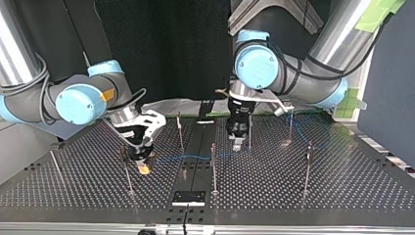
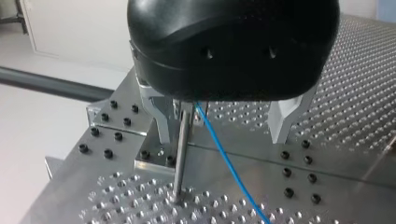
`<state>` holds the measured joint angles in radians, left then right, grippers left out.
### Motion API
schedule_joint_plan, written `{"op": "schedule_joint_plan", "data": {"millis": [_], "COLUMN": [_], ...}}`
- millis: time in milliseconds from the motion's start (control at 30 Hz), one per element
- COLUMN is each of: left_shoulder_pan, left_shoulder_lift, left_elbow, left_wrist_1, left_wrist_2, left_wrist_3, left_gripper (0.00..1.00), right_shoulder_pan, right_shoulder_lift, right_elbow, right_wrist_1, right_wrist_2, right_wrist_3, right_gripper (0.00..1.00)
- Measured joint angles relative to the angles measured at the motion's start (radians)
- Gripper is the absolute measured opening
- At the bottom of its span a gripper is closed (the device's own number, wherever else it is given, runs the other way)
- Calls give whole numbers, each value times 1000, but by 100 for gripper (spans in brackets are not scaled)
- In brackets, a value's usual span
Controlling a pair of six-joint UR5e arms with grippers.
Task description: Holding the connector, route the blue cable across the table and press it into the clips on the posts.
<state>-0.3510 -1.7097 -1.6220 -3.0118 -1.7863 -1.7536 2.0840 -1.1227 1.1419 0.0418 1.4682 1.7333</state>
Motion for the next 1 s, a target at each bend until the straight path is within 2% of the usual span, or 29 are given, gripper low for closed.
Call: {"op": "schedule_joint_plan", "data": {"millis": [267, 433, 567, 700, 1000], "left_shoulder_pan": [-28, -58, -90, -103, -184], "left_shoulder_lift": [54, 58, 58, 58, 54], "left_elbow": [-9, -7, -4, 0, 68], "left_wrist_1": [-11, -22, -25, -24, -37], "left_wrist_2": [0, -7, -16, -23, -102], "left_wrist_3": [32, 59, 64, 65, 68], "left_gripper": [100, 100, 100, 100, 100], "right_shoulder_pan": [0, 0, 0, 0, 0], "right_shoulder_lift": [0, 0, 0, 0, 0], "right_elbow": [0, 0, 0, 0, 0], "right_wrist_1": [3, 4, 5, 6, 10], "right_wrist_2": [0, 0, 0, 0, 0], "right_wrist_3": [-1, -1, -1, -1, -3], "right_gripper": [0, 0, 0, 0, 0]}}
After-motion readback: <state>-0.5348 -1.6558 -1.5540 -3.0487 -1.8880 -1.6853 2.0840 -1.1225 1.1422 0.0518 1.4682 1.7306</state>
